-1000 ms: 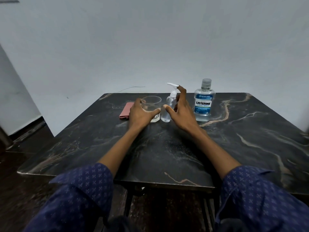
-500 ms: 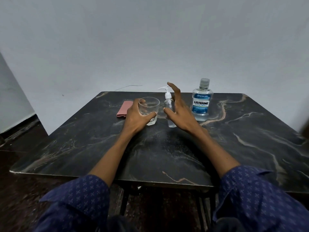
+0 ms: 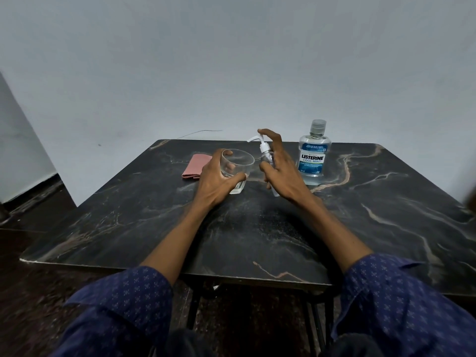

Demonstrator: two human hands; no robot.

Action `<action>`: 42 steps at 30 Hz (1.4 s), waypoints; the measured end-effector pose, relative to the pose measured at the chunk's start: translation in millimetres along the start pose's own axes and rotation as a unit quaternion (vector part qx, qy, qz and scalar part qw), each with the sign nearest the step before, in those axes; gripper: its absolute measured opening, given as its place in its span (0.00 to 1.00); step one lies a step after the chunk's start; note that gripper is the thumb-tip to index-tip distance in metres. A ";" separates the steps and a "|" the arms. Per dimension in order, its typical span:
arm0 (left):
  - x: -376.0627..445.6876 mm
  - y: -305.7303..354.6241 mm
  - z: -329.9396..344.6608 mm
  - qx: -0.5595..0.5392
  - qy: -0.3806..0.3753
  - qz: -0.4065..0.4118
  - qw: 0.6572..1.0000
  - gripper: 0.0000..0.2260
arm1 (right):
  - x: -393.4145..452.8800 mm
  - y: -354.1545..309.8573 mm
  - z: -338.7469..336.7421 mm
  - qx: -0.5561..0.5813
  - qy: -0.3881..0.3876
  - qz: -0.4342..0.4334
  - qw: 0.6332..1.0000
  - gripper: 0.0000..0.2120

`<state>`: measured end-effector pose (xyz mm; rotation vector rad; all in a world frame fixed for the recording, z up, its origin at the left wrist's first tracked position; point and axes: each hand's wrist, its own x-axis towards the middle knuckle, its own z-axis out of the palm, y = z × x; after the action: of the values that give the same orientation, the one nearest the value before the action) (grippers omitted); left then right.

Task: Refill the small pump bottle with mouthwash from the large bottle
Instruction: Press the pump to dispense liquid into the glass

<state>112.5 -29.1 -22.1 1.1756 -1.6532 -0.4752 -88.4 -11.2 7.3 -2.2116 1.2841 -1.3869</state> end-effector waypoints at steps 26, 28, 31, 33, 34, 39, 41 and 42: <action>-0.8 3.1 1.3 -0.039 -0.038 -0.001 0.999 0.29 | 3.8 13.7 2.1 -0.080 -0.024 -0.058 0.995 0.19; -0.7 2.6 1.4 -0.038 -0.034 -0.002 0.999 0.28 | 4.7 14.0 2.6 -0.098 -0.030 -0.061 0.993 0.16; -0.5 3.0 1.8 -0.043 -0.033 -0.010 0.998 0.28 | 3.3 12.6 1.4 -0.112 -0.038 -0.055 0.991 0.14; -0.8 3.6 1.2 -0.044 -0.033 -0.010 0.998 0.28 | 1.3 11.1 0.6 -0.099 -0.028 -0.054 0.993 0.15; -0.6 3.9 0.8 -0.044 -0.033 -0.008 0.998 0.28 | 1.1 10.3 0.3 -0.085 -0.020 -0.053 0.995 0.16; -0.9 2.8 0.6 -0.043 -0.038 -0.006 0.998 0.28 | 2.2 6.2 0.2 -0.060 0.008 -0.064 0.996 0.23; -0.9 2.3 1.7 -0.040 -0.039 -0.005 0.998 0.28 | 1.8 6.8 0.5 -0.065 0.003 -0.063 0.996 0.23; -1.0 1.9 2.4 -0.039 -0.040 -0.005 0.998 0.28 | 1.4 7.4 0.6 -0.068 -0.001 -0.062 0.996 0.24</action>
<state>109.5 -27.9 -22.1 1.1207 -1.6819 -0.5935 -91.8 -16.8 3.4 -2.4185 1.2962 -1.3784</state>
